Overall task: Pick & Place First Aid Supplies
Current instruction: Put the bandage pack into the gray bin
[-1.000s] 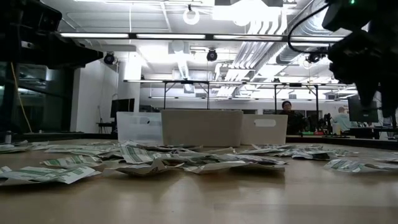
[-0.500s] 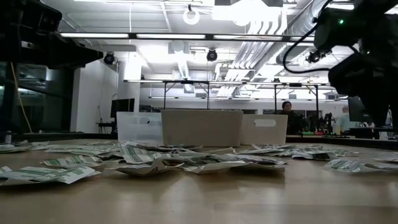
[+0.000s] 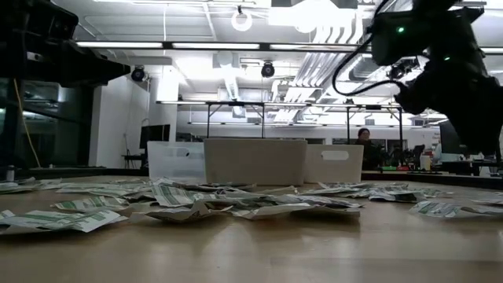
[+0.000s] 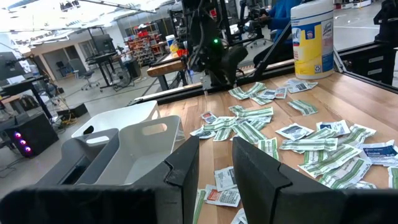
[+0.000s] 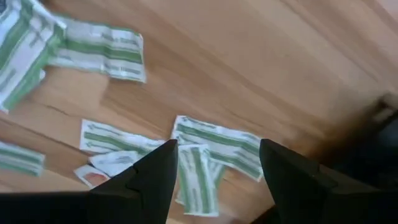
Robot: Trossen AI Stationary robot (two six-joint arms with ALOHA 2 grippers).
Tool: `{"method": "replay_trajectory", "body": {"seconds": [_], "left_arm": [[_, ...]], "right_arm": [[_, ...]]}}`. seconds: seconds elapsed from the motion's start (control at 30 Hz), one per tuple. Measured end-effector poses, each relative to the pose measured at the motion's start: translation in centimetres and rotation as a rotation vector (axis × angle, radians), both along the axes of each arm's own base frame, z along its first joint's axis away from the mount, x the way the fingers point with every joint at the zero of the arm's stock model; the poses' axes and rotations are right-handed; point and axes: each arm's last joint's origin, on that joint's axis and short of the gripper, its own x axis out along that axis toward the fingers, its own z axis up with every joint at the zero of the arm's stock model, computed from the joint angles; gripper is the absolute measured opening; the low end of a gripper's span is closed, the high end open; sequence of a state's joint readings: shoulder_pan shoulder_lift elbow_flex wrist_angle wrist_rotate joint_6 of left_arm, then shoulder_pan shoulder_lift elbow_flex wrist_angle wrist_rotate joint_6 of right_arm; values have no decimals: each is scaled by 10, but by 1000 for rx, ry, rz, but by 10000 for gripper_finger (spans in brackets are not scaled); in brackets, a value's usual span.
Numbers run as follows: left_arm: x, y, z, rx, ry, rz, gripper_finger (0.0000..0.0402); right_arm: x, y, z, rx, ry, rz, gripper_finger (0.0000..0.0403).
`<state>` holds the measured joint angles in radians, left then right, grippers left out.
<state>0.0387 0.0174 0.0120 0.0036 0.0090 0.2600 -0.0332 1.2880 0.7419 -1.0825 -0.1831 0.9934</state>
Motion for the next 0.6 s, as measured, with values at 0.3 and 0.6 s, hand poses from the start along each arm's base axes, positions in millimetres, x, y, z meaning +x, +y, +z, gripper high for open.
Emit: {"method": "replay_trajectory", "body": {"seconds": [0.3,0.6], "left_arm": [[0,0,0,0,-1,0,96],[0,0,0,0,0,0,96]], "right_arm": [[26,8,-15,12,132,-119,220],[28,24,-30,-34,224,-156,220]]}}
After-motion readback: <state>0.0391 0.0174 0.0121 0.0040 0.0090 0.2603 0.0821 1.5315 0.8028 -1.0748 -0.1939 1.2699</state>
